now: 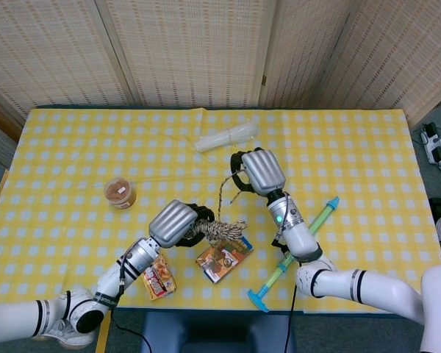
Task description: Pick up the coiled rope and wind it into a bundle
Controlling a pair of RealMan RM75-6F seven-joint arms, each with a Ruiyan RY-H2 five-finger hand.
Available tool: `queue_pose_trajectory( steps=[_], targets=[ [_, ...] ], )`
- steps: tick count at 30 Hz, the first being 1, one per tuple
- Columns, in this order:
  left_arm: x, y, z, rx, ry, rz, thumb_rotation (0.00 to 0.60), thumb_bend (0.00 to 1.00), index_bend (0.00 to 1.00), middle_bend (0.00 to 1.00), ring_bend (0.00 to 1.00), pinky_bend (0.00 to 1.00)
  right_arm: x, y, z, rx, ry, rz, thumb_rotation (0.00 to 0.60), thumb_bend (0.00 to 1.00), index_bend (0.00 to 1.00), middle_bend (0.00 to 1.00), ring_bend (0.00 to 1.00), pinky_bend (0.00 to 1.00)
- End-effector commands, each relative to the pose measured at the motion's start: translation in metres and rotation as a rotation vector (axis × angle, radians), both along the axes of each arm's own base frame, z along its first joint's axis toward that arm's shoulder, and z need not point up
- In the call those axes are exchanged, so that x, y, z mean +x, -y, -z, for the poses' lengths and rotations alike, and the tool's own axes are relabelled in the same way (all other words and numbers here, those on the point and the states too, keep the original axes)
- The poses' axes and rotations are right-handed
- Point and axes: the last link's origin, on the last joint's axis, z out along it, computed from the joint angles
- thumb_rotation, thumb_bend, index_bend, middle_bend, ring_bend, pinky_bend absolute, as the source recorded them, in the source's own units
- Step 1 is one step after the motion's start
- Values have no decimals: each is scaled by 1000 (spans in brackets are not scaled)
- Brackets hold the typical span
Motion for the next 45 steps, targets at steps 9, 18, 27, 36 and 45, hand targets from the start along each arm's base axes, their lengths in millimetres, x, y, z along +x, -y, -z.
queue_pose_trajectory(
  steps=[9,18,27,36,45],
  targets=[
    [20,-8,41,6,-130,-199,600,670,677,707,680,754,24,-28,-11,33,117,-31,600,593,761,547,547,436],
    [16,-26,43,28,-74,-446,600,674,678,717,717,808,34,-57,-17,103,196,-74,600,594,761,547,552,459],
    [7,-43,28,-5,180,-703,600,691,675,721,724,820,30,-80,-20,148,199,-112,600,624,761,547,551,459],
    [4,-54,6,-85,443,-846,600,717,662,721,723,820,12,-98,-6,189,135,-122,600,627,771,556,573,478],
    [-3,-60,-40,-185,721,-880,600,718,657,720,715,820,-26,-98,10,227,81,-37,600,627,771,556,573,478]
  ],
)
